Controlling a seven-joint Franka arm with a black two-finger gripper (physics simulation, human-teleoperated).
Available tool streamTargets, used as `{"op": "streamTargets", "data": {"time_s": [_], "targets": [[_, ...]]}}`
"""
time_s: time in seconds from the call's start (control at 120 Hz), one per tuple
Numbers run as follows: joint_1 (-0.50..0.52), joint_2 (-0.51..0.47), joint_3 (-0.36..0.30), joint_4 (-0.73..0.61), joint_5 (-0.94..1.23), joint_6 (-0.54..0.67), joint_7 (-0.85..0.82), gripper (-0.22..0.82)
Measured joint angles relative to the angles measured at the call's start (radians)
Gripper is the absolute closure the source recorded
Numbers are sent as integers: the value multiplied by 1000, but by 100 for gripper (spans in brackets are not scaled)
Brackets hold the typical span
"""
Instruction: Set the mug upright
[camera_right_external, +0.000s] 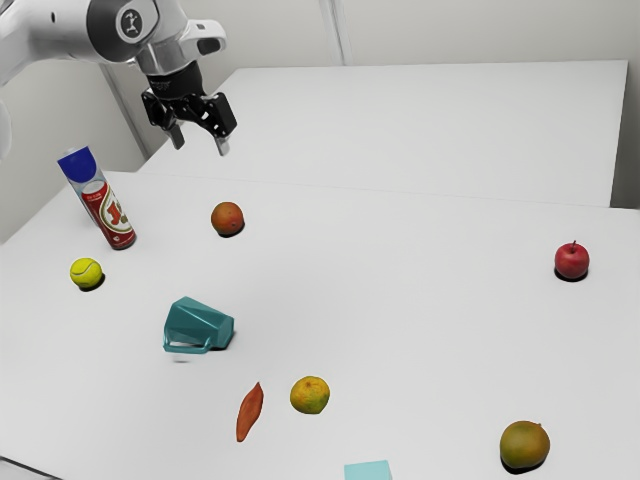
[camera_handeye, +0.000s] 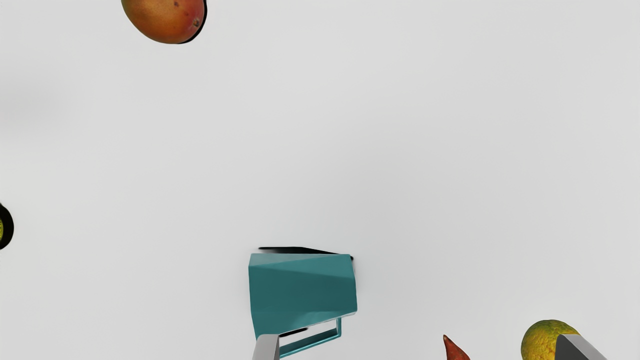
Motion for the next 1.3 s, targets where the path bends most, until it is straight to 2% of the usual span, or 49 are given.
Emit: {"op": "streamTargets", "data": {"time_s": [0.3, 0.425, 0.742, 1.008, 1.3], "targets": [[23, -27, 1, -36, -57, -23, -1, 0], [70, -110, 1, -135, -136, -23, 2, 0], [242, -172, 2, -373, -310, 68, 78, 0], [372, -146, 2, -550, -361, 117, 181, 0], [448, -94, 1, -670, -437, 229, 369, 0]]}}
